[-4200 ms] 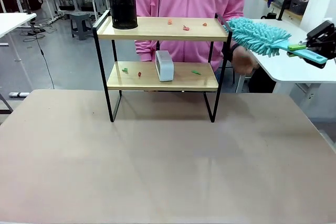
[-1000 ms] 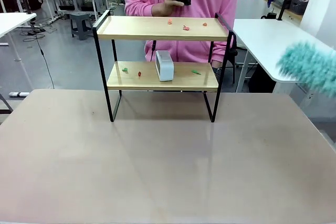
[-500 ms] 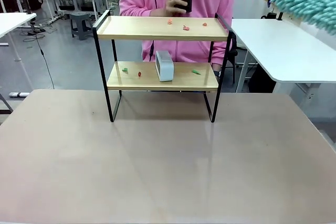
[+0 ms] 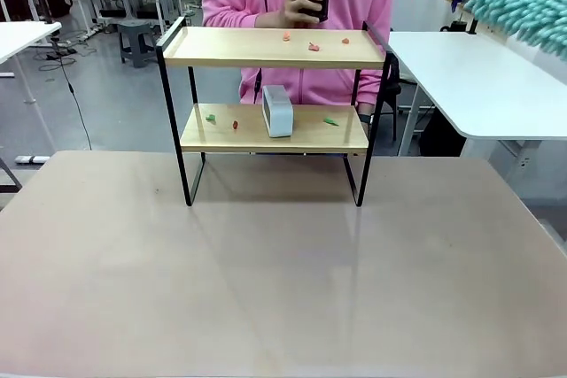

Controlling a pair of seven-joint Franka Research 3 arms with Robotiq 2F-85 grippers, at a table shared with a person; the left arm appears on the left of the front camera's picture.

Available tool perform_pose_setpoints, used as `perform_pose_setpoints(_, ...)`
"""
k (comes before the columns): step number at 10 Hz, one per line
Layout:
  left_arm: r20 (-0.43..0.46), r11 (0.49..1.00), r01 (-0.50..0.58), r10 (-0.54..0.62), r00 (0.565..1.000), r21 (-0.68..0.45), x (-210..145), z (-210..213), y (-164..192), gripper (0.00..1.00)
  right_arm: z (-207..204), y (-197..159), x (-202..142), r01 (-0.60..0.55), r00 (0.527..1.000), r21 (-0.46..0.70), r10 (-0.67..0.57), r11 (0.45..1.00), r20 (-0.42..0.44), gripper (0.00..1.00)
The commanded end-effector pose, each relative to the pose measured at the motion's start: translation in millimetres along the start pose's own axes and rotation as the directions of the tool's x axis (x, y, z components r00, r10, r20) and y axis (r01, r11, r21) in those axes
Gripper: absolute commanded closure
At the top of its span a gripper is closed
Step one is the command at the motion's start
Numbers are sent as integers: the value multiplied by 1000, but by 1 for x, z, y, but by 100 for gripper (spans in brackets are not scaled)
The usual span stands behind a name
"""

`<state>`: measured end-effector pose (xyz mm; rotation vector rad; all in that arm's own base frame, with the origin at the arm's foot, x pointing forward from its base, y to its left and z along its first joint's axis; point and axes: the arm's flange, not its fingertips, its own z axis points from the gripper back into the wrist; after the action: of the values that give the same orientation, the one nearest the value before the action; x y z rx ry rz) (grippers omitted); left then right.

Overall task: Clean the shelf.
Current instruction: Clean the specific tier of the Shelf with the Duster once objects are removed.

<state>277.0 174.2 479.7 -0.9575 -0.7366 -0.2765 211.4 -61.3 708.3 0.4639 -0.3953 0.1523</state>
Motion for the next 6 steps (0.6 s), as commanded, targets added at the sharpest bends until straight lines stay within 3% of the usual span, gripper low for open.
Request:
perform_pose_setpoints(1, 18, 1000, 22, -22, 1000, -12, 1, -1, 0, 0, -24, 44, 64, 32, 999, -22, -31, 999, 22, 88)
perform_pose_setpoints(2, 18, 1000, 22, -22, 1000, -12, 1, -1, 0, 0, -40, 68, 94, 69, 996, -70, -65, 995, 57, 88)
perform_pose_setpoints(4, 18, 1000, 22, -22, 1000, -12, 1, -1, 0, 0, -78, 116, 131, 79, 996, -93, -75, 993, 44, 88)
perform_pose_setpoints(6, 18, 1000, 22, -22, 1000, -12, 1, -1, 0, 0, -106, 135, 145, 119, 981, -86, -104, 989, 164, 88)
